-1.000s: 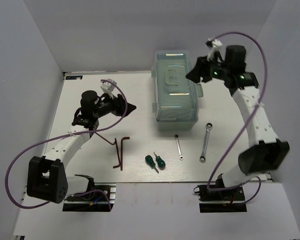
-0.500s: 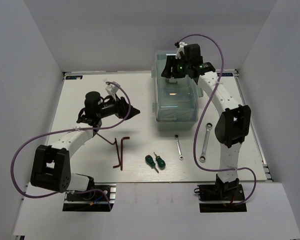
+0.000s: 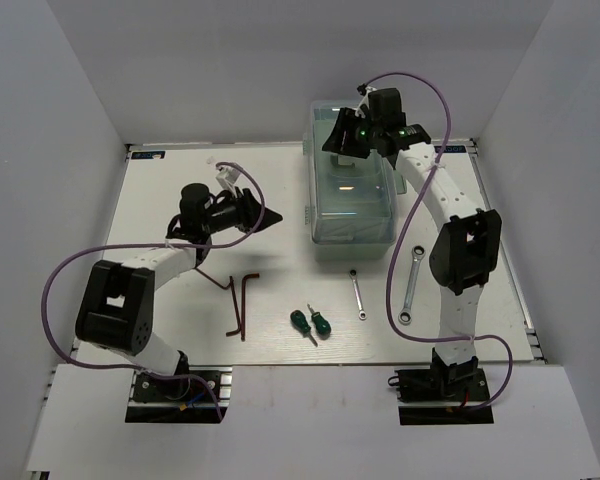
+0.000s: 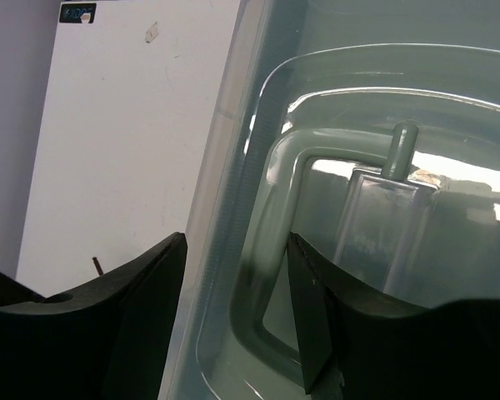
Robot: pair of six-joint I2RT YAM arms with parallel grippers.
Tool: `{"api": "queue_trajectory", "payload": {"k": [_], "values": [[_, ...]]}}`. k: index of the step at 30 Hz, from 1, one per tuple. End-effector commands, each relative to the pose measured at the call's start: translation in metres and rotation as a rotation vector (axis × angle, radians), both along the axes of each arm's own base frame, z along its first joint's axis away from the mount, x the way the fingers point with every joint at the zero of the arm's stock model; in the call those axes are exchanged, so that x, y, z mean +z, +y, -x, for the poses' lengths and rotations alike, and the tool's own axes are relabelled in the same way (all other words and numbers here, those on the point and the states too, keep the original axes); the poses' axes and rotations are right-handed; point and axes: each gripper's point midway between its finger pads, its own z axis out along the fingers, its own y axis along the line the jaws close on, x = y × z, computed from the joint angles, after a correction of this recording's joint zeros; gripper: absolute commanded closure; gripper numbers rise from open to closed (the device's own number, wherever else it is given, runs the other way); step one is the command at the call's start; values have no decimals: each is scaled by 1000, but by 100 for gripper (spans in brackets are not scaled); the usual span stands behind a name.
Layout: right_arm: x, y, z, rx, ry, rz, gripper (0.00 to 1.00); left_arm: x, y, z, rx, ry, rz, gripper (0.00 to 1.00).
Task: Sort the tools into containers
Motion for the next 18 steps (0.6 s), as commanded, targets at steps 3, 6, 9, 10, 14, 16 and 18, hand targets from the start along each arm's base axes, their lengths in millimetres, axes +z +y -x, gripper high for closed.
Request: {"api": "queue_trajectory", "payload": {"k": [3, 6, 9, 10, 14, 16, 18], "values": [[-19, 5, 19, -16, 141, -41, 43, 41, -18, -24, 14, -76, 71, 46], [-15, 7, 23, -7, 161, -84, 46, 44, -27, -35, 21, -78, 70, 46], [-4, 12, 26, 9, 162, -128, 50, 39, -36, -43, 20, -64, 65, 46], [-4, 13, 26, 18, 165, -138, 50, 38, -41, -43, 11, -62, 64, 49], [23, 13, 25, 36, 106, -173, 53, 24, -49, -50, -2, -21, 41, 53], [32, 12, 28, 40, 95, -182, 53, 25, -53, -54, -5, -41, 27, 53], [38, 9, 27, 34, 83, -192, 53, 25, -56, -54, -5, -40, 14, 53]]}}
